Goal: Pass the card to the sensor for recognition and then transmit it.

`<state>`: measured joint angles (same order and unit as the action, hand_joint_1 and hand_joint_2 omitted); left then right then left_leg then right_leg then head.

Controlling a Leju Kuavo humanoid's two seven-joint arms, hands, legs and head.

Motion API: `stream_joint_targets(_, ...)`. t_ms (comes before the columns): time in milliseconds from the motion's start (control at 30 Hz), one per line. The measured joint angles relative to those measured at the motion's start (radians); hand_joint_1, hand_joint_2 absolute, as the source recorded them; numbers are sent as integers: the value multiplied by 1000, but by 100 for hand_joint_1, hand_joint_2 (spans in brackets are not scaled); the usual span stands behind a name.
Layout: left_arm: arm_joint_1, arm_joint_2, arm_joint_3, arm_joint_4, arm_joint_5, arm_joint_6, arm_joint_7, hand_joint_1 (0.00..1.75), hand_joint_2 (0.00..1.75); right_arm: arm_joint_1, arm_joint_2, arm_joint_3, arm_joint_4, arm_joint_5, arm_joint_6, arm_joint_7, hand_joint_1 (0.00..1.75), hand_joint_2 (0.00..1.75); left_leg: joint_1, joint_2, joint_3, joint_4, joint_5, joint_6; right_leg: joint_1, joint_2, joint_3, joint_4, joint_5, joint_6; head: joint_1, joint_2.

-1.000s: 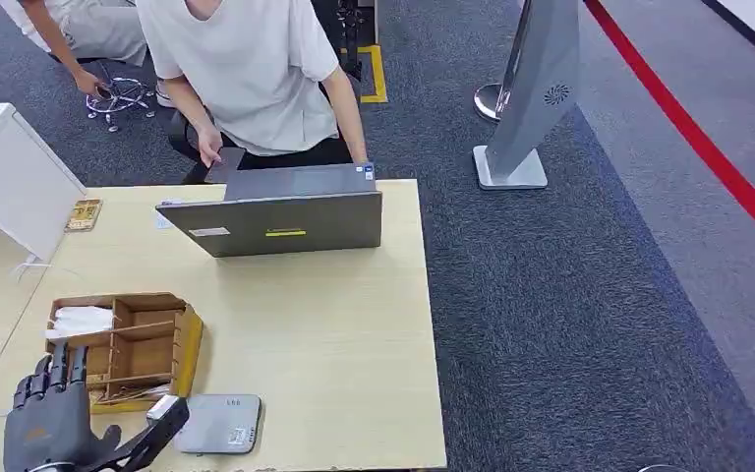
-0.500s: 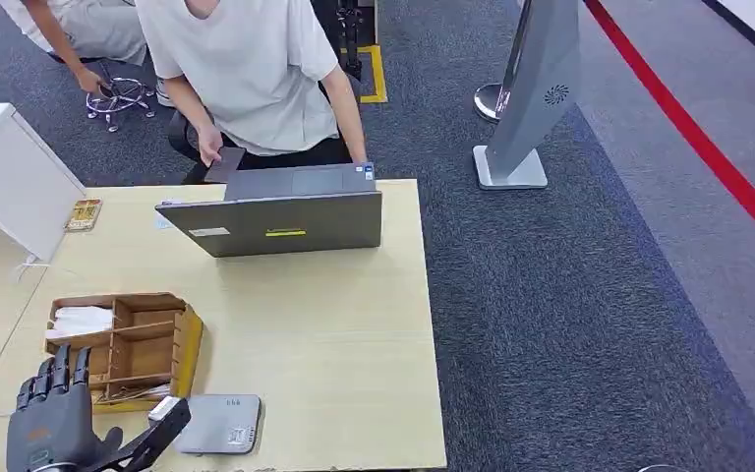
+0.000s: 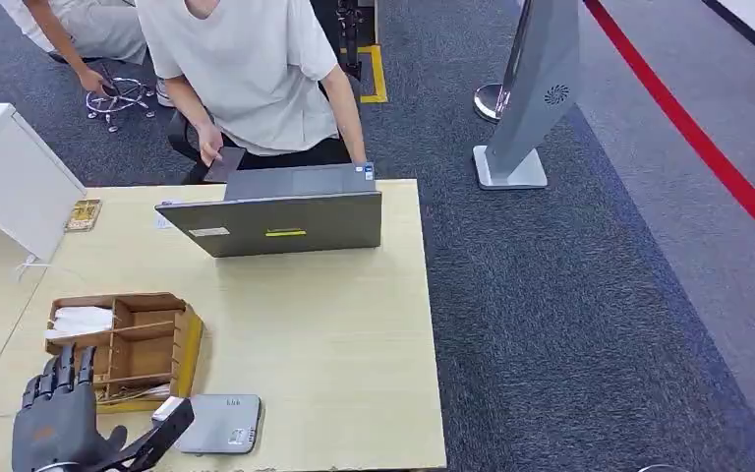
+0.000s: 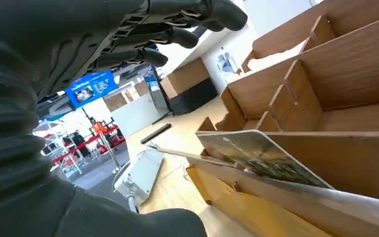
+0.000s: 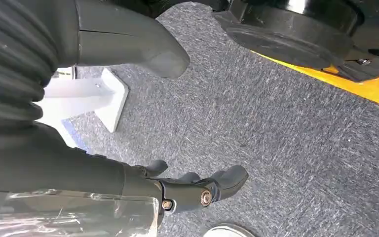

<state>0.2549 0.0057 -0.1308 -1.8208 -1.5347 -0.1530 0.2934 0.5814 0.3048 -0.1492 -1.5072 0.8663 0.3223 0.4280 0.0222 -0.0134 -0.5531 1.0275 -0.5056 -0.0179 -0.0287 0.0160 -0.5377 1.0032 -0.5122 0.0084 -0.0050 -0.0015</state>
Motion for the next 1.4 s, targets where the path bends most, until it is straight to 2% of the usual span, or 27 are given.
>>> stream_joint_targets(167,-4,-8,-2,10,0,15,-25,0,175,3,0,3,-2,0,2,0,0,175,0,0,0,0,0,0,0,0,0,0,0,0,0,0)
stream_joint_targets(433,-15,-19,-3,32,0,21,-30,0,175,8,0,12,-8,0,2,0,0,175,0,0,0,0,0,0,0,0,0,0,0,0,0,0)
stream_joint_targets(1400,-34,-25,-3,66,0,17,-21,0,175,17,0,21,-25,-3,3,6,0,175,0,0,0,0,0,0,0,0,0,0,0,0,0,0)
